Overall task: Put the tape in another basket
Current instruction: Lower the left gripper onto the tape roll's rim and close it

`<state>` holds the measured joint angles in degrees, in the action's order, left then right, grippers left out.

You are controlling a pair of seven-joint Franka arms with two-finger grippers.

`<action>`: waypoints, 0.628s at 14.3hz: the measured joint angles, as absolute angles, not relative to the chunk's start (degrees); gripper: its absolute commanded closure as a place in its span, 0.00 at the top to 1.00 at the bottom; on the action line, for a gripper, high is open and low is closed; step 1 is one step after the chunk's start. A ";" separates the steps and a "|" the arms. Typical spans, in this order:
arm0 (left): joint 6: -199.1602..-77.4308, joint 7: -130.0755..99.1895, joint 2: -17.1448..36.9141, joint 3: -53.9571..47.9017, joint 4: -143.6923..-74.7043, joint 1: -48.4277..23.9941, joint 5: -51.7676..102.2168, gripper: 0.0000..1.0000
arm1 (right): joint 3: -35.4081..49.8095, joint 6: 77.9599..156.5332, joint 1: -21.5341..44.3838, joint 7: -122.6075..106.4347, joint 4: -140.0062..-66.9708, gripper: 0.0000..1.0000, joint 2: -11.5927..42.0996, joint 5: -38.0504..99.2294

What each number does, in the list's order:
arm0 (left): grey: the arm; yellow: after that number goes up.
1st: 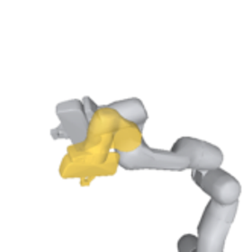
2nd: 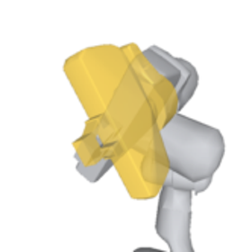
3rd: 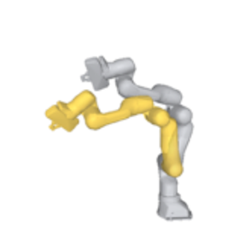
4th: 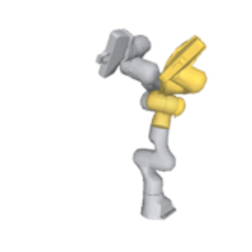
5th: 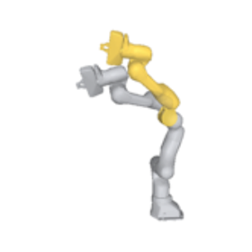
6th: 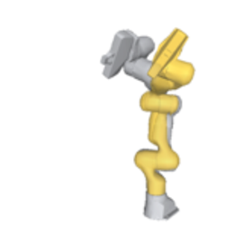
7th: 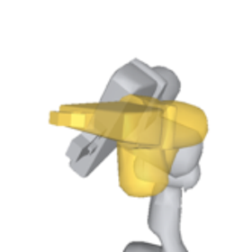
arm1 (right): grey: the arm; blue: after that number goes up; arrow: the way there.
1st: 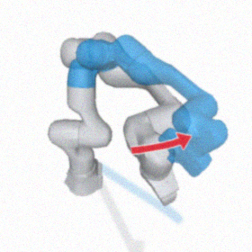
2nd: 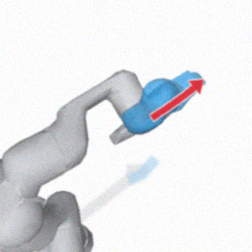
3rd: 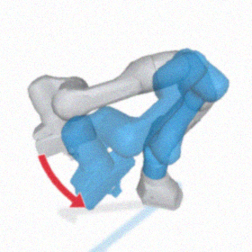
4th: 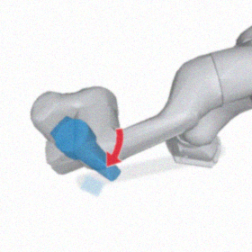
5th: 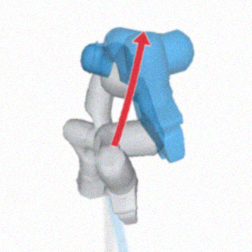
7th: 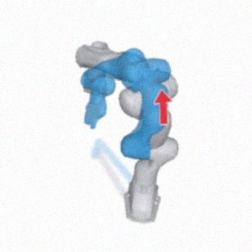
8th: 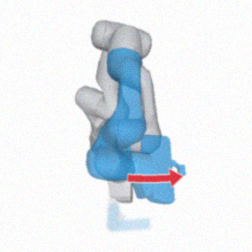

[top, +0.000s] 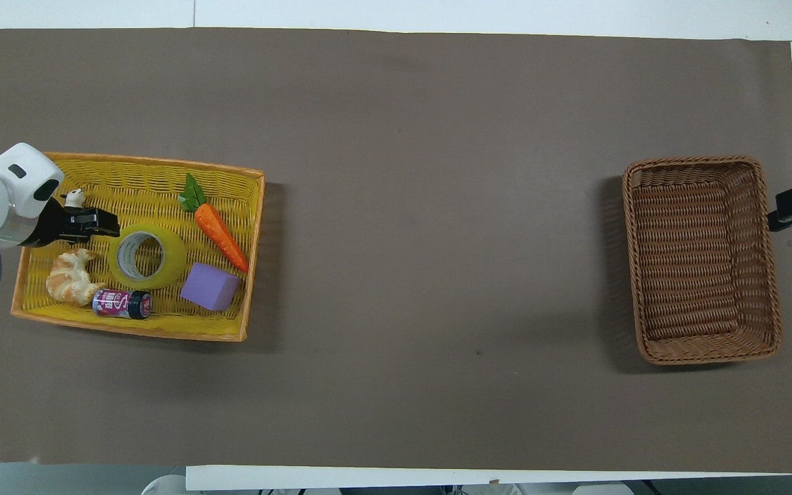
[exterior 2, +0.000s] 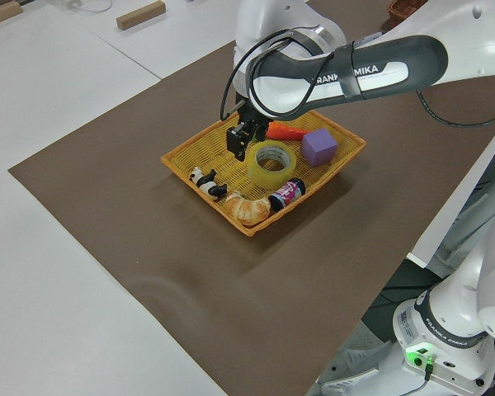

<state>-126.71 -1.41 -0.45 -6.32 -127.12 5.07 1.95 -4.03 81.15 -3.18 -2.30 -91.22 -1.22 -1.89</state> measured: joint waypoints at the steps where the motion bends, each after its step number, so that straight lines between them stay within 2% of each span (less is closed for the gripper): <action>1: -127.84 -1.80 -0.45 -6.33 -128.22 5.07 1.95 0.73 | -4.03 81.15 -3.18 -2.30 -91.22 1.00 -1.22 -1.89; 9: -132.56 -2.05 -0.48 -6.94 -133.58 4.76 1.95 0.73 | -4.03 81.15 -3.18 -2.30 -91.23 1.00 -1.22 -1.89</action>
<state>-132.56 -2.05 -0.48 -6.94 -133.58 4.76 1.95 -4.03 81.15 -3.18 -2.30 -91.23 -1.22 -1.89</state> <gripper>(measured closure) 0.264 0.000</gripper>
